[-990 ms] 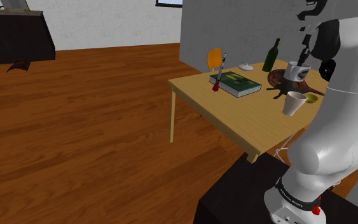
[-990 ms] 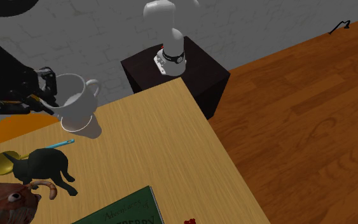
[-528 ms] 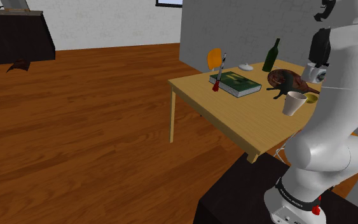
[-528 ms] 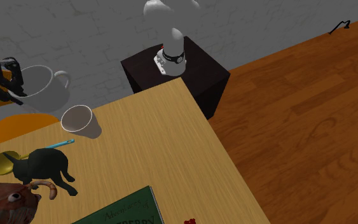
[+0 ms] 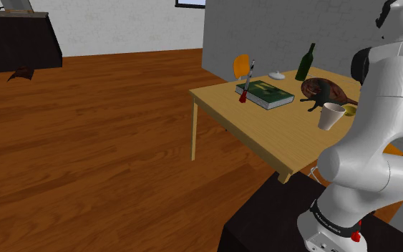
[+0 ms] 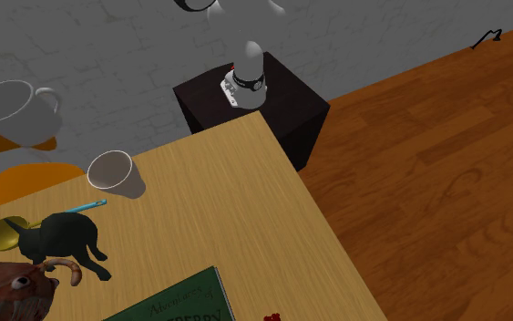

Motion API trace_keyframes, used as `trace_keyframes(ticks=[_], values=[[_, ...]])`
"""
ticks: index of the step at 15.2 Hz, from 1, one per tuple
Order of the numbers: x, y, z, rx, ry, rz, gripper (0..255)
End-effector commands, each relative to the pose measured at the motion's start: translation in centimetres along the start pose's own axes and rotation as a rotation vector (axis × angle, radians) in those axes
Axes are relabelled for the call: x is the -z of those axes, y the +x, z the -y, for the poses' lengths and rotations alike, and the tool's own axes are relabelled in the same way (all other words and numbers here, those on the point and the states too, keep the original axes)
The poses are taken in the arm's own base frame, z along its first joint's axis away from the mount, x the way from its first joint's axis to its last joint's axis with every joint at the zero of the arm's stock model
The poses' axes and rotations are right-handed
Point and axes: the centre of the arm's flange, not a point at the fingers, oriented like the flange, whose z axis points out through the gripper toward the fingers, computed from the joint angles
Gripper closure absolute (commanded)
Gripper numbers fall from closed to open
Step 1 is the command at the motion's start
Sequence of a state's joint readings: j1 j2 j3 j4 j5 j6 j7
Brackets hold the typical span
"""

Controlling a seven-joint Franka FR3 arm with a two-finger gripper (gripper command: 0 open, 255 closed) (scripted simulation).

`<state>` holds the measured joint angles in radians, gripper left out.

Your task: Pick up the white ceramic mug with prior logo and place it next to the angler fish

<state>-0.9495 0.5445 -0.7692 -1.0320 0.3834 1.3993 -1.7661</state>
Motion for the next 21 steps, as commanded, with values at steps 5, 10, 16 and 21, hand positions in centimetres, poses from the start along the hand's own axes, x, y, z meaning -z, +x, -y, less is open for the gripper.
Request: trace_keyframes(ticks=[5, 10, 16, 21], values=[[-3.0, -0.7, -0.5, 0.002, 0.0, -0.001, 255], [-5.6, -0.8, -0.7, 0.002, 0.0, -0.001, 255], [-8.8, -0.8, -0.8, 0.002, 0.0, -0.001, 255], [-11.4, -0.9, -0.9, 0.002, 0.0, -0.001, 255]])
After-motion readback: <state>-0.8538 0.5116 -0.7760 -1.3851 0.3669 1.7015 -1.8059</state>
